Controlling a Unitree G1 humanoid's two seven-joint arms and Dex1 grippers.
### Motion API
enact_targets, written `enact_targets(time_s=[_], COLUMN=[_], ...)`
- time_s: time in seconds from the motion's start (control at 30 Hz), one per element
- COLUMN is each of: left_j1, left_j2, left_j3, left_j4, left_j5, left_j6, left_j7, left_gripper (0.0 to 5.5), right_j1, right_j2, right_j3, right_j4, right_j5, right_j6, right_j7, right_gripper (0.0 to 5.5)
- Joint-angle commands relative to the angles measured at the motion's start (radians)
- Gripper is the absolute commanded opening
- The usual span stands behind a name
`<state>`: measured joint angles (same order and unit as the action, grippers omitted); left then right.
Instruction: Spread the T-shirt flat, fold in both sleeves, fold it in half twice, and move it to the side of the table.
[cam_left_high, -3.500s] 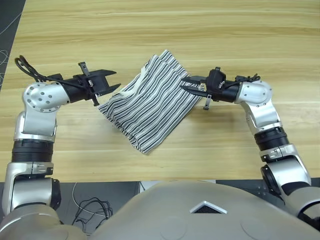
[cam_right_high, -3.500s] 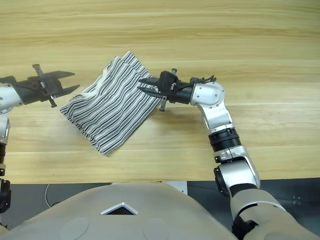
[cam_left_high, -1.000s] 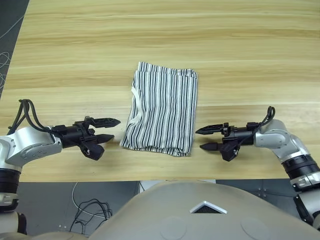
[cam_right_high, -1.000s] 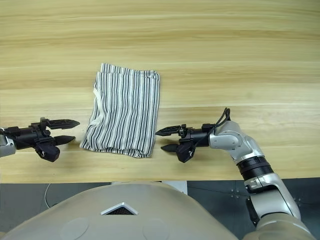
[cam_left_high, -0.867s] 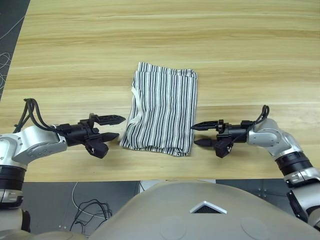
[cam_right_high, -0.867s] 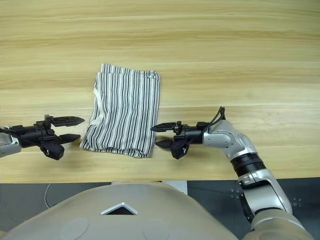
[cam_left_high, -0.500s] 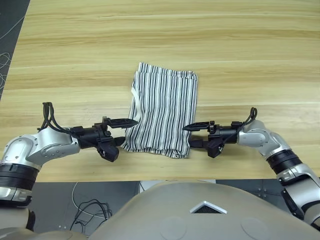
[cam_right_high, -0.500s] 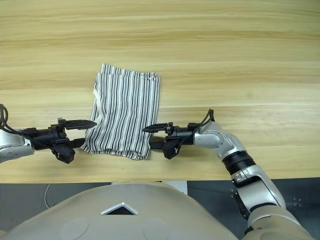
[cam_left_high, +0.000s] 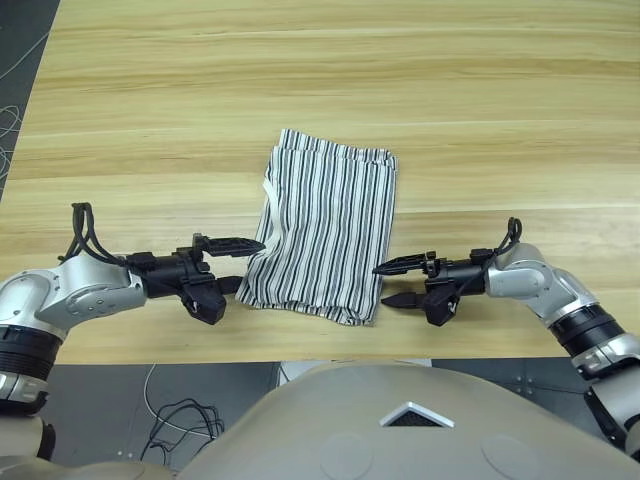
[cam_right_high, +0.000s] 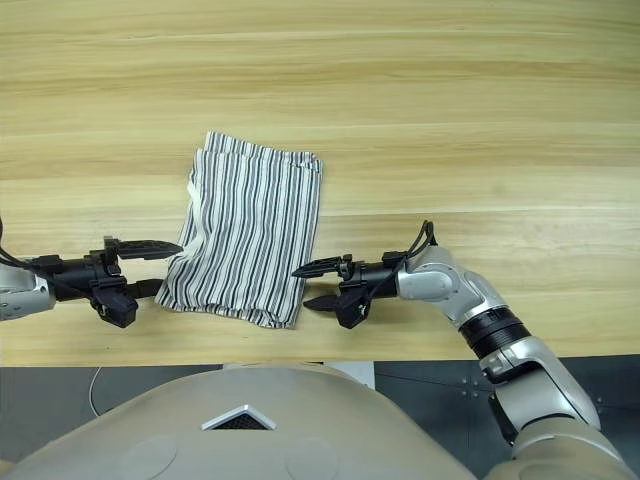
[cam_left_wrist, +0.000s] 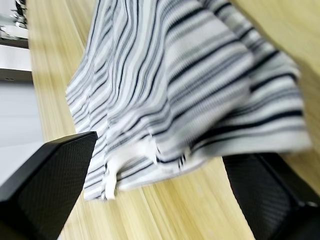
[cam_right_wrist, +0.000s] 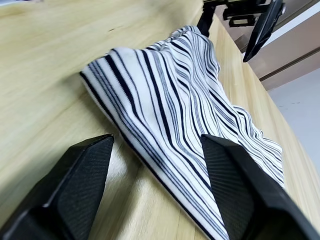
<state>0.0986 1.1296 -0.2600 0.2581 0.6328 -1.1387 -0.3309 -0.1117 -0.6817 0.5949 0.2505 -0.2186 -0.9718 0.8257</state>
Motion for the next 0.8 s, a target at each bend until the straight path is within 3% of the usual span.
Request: enact_targets(time_s=[0.03,0.8], left_j1=[0.004,0.052], left_j2=[0.047,0.04], left_j3=[-0.022,-0.065], left_j4=[0.018,-0.04], left_j5=[0.032,0.022], left_j6=[0.025,0.005], left_j7=[-0.071,-0.119], left_gripper=[4.46,4.46], right_j1=[-0.007,0.023], right_j2=[-0.054,0.03], right_j3=[-0.009,0.052], right_j4=[-0.042,-0.148], right_j5=[0.017,-0.006], right_j6=[0.026,0.128], right_j7=[0.038,0.072], right_gripper=[3.23,3.23])
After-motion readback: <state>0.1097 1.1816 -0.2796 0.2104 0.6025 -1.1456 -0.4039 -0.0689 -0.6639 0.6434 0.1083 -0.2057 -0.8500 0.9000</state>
